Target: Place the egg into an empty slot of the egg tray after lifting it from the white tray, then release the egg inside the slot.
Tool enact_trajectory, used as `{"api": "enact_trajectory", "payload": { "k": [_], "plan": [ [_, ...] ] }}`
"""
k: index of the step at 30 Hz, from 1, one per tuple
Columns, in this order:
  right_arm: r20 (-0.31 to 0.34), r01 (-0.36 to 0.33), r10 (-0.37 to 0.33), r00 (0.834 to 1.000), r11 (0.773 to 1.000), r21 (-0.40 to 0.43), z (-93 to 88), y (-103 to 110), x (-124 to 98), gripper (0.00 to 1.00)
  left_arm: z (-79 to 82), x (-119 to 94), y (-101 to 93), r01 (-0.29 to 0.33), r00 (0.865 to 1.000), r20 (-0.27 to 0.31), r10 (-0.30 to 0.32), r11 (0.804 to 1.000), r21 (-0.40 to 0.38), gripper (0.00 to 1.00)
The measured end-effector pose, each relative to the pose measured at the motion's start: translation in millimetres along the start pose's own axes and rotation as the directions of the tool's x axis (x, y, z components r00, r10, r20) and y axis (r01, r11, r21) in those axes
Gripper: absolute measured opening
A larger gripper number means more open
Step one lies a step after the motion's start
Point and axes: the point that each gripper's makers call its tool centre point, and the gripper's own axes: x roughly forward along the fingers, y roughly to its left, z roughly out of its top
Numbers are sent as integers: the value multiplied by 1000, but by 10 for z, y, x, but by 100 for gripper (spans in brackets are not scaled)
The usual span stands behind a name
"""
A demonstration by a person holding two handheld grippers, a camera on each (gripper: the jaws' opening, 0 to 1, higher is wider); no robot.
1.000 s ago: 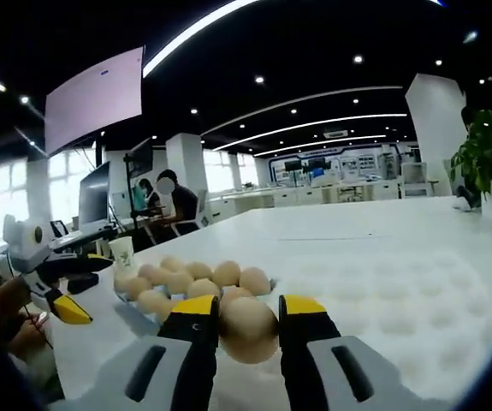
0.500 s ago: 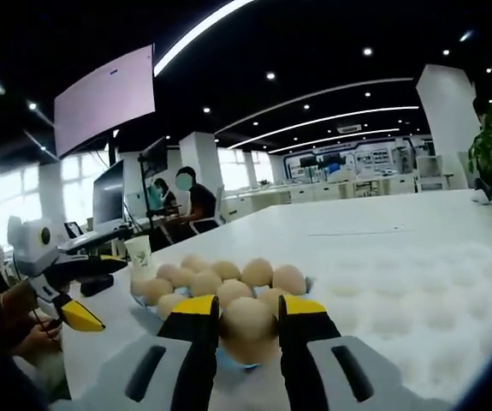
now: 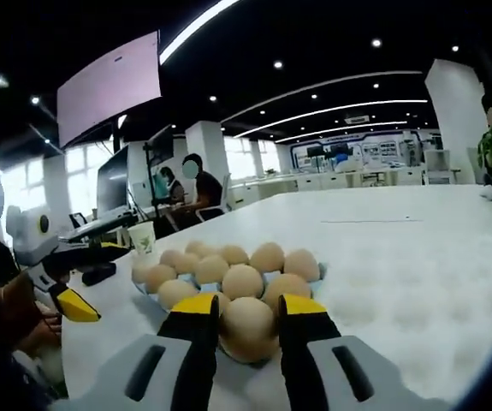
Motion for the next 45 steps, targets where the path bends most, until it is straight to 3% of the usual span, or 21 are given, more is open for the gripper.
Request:
{"api": "enact_trajectory", "payload": {
  "k": [9,14,31,39,45],
  "plan": [
    [-17,-6,6,1000,1000,24,-38,-39,-21,28,17,27,-28,4,1000,4,-4,1000,8,99],
    [-34,-24,24,999,1000,-2,-49,-19,-34,22,28,35,-34,0,1000,2,0,1000,13,100],
    [-50,-55,55,997,998,7,-84,-18,-55,23,37,40,-61,-11,1000,-8,11,1000,24,100],
    [-52,-61,59,997,997,-38,-61,-17,-68,28,59,40,-55,-15,1000,1,15,1000,22,100],
    [-69,-56,49,996,992,-111,6,-46,-111,45,84,41,-12,-30,999,12,30,999,32,100]
  ]
}}
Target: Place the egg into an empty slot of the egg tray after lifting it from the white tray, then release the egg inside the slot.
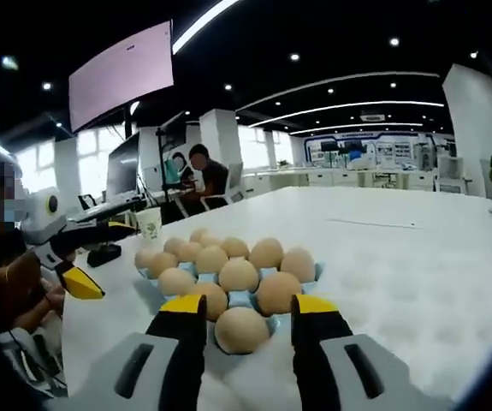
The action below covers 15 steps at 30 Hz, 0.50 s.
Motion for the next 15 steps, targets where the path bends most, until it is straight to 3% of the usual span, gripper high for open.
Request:
{"api": "enact_trajectory", "payload": {
  "k": [4,7,15],
  "plan": [
    [-1,-15,15,1000,1000,-17,60,-8,-53,59,17,12,14,-15,1000,2,15,1000,23,100],
    [5,-11,12,1000,997,-79,93,-31,-76,70,-1,20,-5,-4,1000,-20,5,999,42,100],
    [-22,-41,38,999,990,-133,71,-6,-151,83,-15,35,-19,-1,999,-37,3,999,52,100]
  ]
}}
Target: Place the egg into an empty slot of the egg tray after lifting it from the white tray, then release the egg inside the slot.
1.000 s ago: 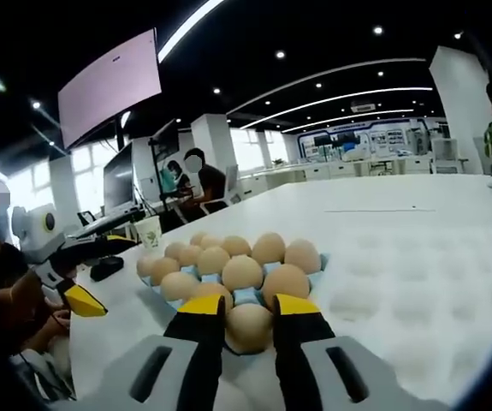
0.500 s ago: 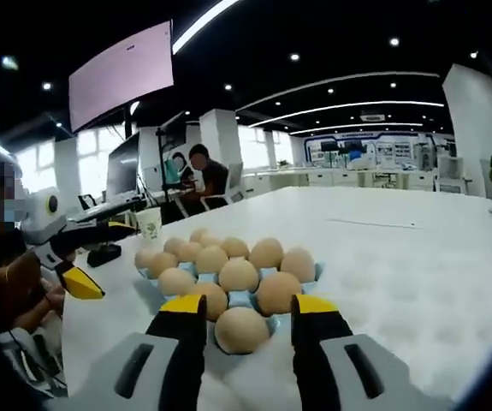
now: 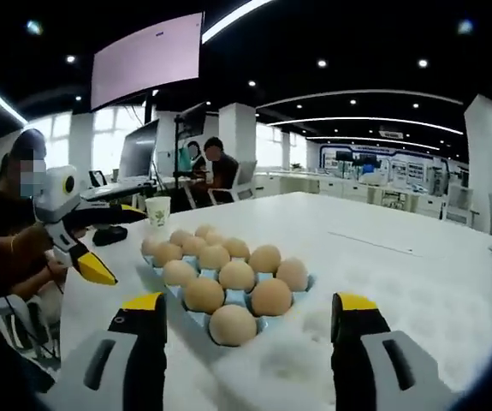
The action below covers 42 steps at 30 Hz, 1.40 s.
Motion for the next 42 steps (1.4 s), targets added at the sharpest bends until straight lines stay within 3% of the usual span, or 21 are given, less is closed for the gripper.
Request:
{"api": "enact_trajectory", "payload": {
  "k": [9,23,35,42],
  "plan": [
    [-13,-4,3,1000,1000,-23,-45,-74,-136,92,-1,13,-24,6,1000,-14,-6,1000,16,100],
    [-38,15,-16,999,999,-38,-86,-279,-442,94,47,23,-27,20,1000,0,-20,1000,2,100],
    [2,31,-31,1000,999,-17,24,-426,-735,94,23,49,4,16,1000,-23,-16,1000,-7,100],
    [-24,39,-40,999,998,-42,-20,-484,-908,94,57,31,4,15,1000,-20,-15,1000,0,100]
  ]
}}
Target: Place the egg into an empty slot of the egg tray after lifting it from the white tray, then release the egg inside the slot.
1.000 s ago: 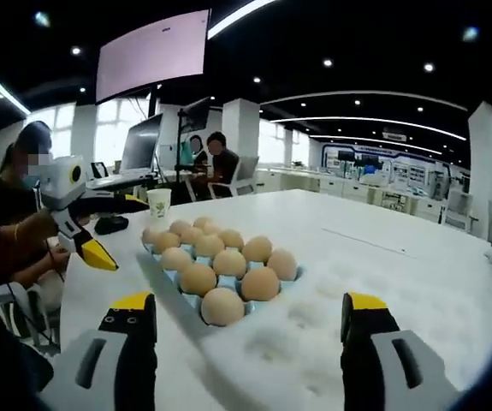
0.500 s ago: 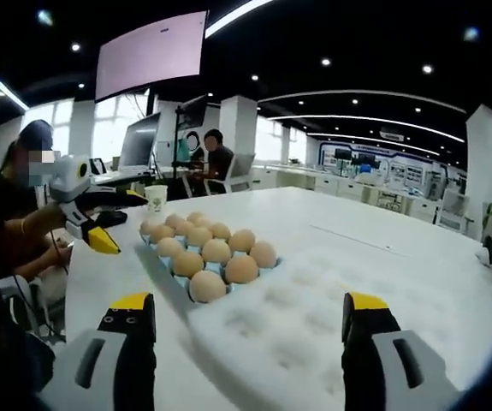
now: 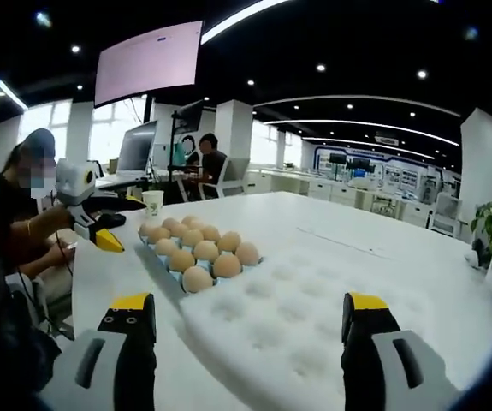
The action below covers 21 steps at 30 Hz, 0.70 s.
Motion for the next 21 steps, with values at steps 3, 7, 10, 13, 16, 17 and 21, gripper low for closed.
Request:
{"api": "enact_trajectory", "payload": {
  "k": [3,7,10,13,16,17,21],
  "plan": [
    [-17,1,-1,1000,1000,0,-52,-13,-61,94,13,-14,12,-2,1000,-4,2,1000,7,100],
    [-46,17,-17,999,1000,-8,-147,-85,-166,94,34,-55,53,-11,1000,-10,11,1000,20,100],
    [-42,51,-52,998,999,-18,-153,-164,-245,95,47,-94,64,-7,1000,-7,7,1000,1,100],
    [-48,72,-73,996,997,-25,-175,-222,-319,95,24,-109,48,1,1000,-19,-1,1000,-2,100],
    [-62,82,-83,995,996,-18,-218,-264,-398,95,0,-134,24,8,999,-33,-7,1000,7,100],
    [-63,81,-82,995,997,-13,-223,-265,-409,95,-8,-148,9,11,999,-39,-11,1000,11,100],
    [-60,96,-95,994,995,12,-236,-295,-531,96,-42,-177,-5,6,999,-51,-6,1000,2,100]
  ]
}}
